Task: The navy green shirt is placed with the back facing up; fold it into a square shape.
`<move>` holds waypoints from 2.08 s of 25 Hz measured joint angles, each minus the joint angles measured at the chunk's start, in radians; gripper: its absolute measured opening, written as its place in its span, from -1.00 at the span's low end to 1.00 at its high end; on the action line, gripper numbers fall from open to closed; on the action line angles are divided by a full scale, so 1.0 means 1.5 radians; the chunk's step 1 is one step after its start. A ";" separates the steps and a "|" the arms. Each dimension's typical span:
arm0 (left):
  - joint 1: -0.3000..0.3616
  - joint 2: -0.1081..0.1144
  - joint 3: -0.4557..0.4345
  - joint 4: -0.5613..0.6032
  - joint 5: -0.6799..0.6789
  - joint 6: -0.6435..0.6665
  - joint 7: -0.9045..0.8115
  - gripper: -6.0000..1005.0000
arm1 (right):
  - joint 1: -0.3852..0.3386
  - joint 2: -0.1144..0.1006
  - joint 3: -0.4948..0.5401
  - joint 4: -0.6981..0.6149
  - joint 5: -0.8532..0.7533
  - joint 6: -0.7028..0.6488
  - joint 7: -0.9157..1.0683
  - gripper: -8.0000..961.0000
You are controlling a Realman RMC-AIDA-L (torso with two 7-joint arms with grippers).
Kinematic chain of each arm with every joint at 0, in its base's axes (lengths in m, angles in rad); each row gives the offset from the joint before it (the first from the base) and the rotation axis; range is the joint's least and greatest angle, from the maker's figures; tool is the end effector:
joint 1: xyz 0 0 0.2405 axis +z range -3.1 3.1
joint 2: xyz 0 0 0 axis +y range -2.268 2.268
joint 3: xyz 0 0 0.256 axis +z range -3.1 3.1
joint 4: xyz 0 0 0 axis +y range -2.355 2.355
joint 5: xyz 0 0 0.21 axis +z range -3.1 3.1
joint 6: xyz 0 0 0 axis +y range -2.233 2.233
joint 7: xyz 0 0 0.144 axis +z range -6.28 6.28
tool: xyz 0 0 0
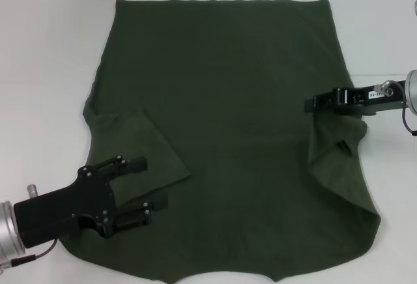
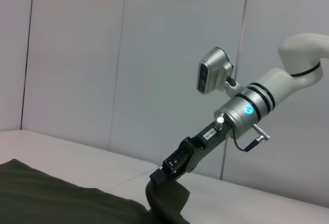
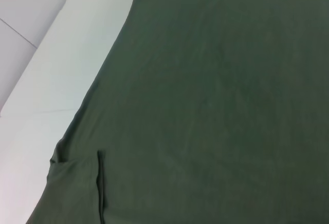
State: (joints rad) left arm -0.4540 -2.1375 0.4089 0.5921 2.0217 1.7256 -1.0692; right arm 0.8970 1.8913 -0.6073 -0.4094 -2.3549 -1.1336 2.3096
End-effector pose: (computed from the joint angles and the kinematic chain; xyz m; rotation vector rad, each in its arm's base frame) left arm -0.2767 0.2894 -0.0008 -2.5659 -0.4317 -0.9586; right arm 0.2442 0.4488 0.0382 -2.2025 1.5541 0.3801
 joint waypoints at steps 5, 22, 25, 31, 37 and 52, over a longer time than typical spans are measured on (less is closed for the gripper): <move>0.000 -0.001 -0.001 0.000 0.000 0.000 0.000 0.60 | -0.002 0.000 0.000 -0.001 0.000 -0.001 -0.004 -0.06; 0.005 -0.001 -0.001 0.000 -0.001 0.002 0.003 0.60 | 0.004 0.005 0.000 -0.030 0.001 -0.039 -0.008 0.82; 0.005 -0.001 -0.001 0.000 -0.001 0.002 0.003 0.60 | 0.004 0.006 0.000 -0.033 0.001 -0.041 -0.008 0.82; 0.005 -0.001 -0.001 0.000 -0.001 0.002 0.003 0.60 | 0.004 0.007 0.001 -0.034 0.001 -0.043 -0.008 0.82; 0.005 -0.001 -0.001 0.000 -0.001 0.002 0.002 0.60 | 0.001 0.004 0.003 -0.041 0.015 -0.059 -0.008 0.81; 0.005 -0.001 -0.001 0.000 -0.001 0.006 -0.001 0.60 | -0.003 -0.017 0.005 -0.070 0.060 -0.107 0.001 0.81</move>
State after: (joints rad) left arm -0.4463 -2.1383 0.4080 0.5921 2.0202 1.7350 -1.0708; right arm 0.8931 1.8660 -0.5998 -0.5139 -2.2644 -1.2942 2.3107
